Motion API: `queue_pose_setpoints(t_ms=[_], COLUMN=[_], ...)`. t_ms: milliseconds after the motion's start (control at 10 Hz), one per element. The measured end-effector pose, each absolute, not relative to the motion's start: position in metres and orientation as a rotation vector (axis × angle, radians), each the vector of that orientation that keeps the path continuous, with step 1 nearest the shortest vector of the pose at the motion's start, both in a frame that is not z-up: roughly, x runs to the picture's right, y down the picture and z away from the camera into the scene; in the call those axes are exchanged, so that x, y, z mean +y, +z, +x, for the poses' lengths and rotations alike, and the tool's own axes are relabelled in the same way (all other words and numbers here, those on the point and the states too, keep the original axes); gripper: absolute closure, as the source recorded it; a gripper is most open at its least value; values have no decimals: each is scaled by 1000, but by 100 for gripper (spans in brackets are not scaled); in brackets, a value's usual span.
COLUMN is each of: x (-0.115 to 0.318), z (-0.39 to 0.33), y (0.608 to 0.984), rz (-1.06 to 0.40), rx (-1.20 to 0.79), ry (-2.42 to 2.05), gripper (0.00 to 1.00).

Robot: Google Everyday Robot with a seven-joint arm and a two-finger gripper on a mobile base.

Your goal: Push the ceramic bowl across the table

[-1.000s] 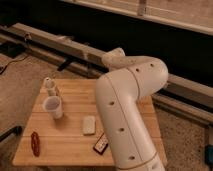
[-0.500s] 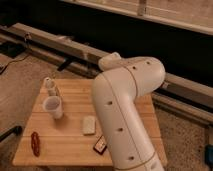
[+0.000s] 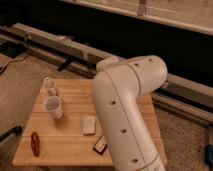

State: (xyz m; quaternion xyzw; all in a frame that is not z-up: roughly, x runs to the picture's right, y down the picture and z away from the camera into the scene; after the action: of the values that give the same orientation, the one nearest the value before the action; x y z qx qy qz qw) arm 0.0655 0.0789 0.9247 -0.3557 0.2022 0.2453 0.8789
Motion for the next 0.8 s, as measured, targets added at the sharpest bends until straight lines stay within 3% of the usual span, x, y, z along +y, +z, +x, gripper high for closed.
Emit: queue_pose_setpoints(t_ms=[800], x=[130], z=[7], y=[887], rz=[-940], rx=[324], ry=[330], gripper=[20])
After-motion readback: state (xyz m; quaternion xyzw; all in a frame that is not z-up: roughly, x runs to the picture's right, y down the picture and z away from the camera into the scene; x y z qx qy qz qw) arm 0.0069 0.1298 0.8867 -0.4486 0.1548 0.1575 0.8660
